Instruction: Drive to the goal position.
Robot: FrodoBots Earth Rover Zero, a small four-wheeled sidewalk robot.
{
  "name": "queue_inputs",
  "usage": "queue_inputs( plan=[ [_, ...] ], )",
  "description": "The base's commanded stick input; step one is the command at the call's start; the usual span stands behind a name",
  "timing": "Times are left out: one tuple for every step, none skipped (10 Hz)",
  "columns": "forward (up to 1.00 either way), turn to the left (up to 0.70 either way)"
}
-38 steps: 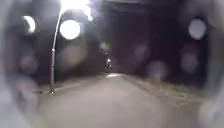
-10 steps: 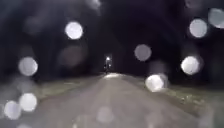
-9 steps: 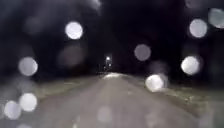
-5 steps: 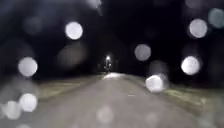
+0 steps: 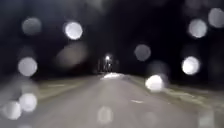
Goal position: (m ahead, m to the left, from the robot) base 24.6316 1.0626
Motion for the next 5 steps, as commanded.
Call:
queue_inputs(
  plan=[
    [1.00,0.00],
    [1.00,-0.03],
    [1.00,-0.05],
    [1.00,-0.08],
    [1.00,-0.10]
  ],
)
